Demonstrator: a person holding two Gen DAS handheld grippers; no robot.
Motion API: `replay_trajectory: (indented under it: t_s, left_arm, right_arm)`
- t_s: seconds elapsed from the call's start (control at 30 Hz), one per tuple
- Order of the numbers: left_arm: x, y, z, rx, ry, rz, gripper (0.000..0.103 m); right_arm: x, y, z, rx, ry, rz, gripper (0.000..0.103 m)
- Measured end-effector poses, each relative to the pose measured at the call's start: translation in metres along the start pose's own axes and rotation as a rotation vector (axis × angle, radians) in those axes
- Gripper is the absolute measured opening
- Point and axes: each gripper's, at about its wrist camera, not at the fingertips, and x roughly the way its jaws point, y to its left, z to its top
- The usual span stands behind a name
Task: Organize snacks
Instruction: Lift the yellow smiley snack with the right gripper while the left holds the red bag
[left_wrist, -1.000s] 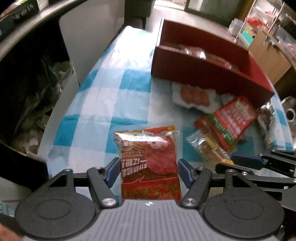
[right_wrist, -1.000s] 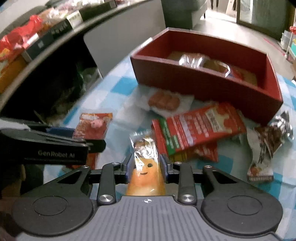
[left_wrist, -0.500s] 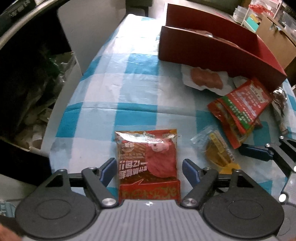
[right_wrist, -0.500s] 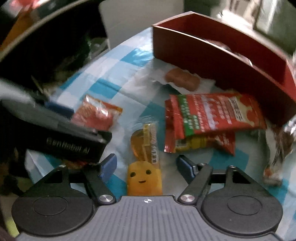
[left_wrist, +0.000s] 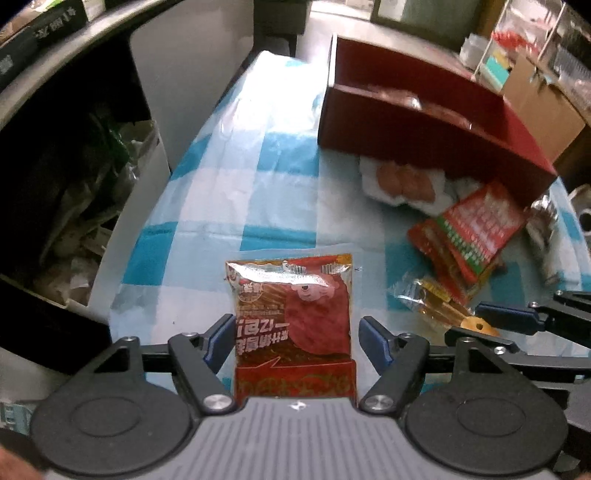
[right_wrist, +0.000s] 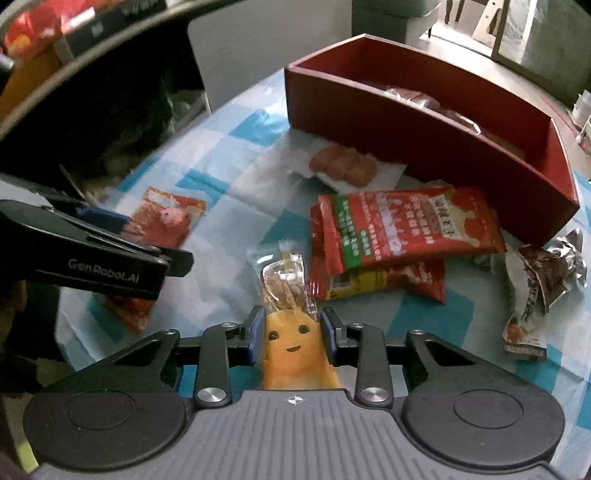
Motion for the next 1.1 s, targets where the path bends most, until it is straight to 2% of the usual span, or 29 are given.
replay_trajectory:
  t_s: [0.07,0.1,0.13,0.23,0.3,0.4,0.53,0.67,0.77,0.8,0.9,0.97,1.03,1.1]
  left_arm:
    - [-0.002,-0.002,0.002,0.002,-0.011,0.004,0.066]
    - [-0.003,-0.003,0.003,0.0,-0.014,-0.002,0.066]
    - [-0.005,-0.003,0.004,-0.001,-0.017,-0.011,0.066]
    - [-0.005,-0.007,0.005,0.013,-0.021,-0.008,0.066]
    - [-0.002,-0.007,0.004,0.021,-0.01,0.002,0.066]
    - [0.003,-0.006,0.002,0.019,0.019,0.002,0.067]
    - [0.009,-0.01,-0.002,0.05,0.038,0.024,0.068]
    - [0.022,-0.014,-0.008,0.091,0.075,0.073,0.073]
    - [0.022,-0.012,-0.014,0.093,0.072,0.082,0.081]
    - [0.022,-0.01,-0.016,0.088,0.074,0.086,0.084]
    - [0.019,-0.008,-0.025,0.087,0.063,0.093,0.085]
    - [0.018,-0.007,-0.027,0.086,0.048,0.094,0.084]
    - [0.013,-0.009,-0.028,0.091,0.036,0.099,0.068]
    - [0.01,-0.013,-0.031,0.101,0.03,0.103,0.062]
  right_arm:
    - [-0.007,-0.002,0.002,0.012,-0.02,0.007,0.038]
    - [-0.01,-0.003,0.004,0.016,-0.03,0.01,0.022]
    - [-0.013,-0.004,0.005,0.026,-0.035,0.02,0.02]
    - [-0.017,-0.01,0.008,0.039,-0.043,0.013,0.02]
    - [-0.011,-0.015,0.006,0.05,-0.013,0.016,0.022]
    - [0.001,-0.014,-0.001,0.04,0.03,0.034,0.038]
    - [0.015,0.002,-0.003,-0.035,0.065,0.033,0.053]
    - [0.021,0.012,-0.001,-0.074,0.056,0.001,0.063]
    - [0.026,0.021,-0.008,-0.145,0.056,0.015,0.09]
    - [0.03,0.025,-0.012,-0.17,0.082,0.027,0.103]
    - [0.031,0.032,-0.024,-0.242,0.055,-0.003,0.103]
    - [0.029,0.03,-0.024,-0.227,0.046,-0.009,0.1]
    - [0.023,0.028,-0.021,-0.209,0.041,-0.042,0.087]
    - [0.018,0.022,-0.019,-0.193,0.04,-0.061,0.065]
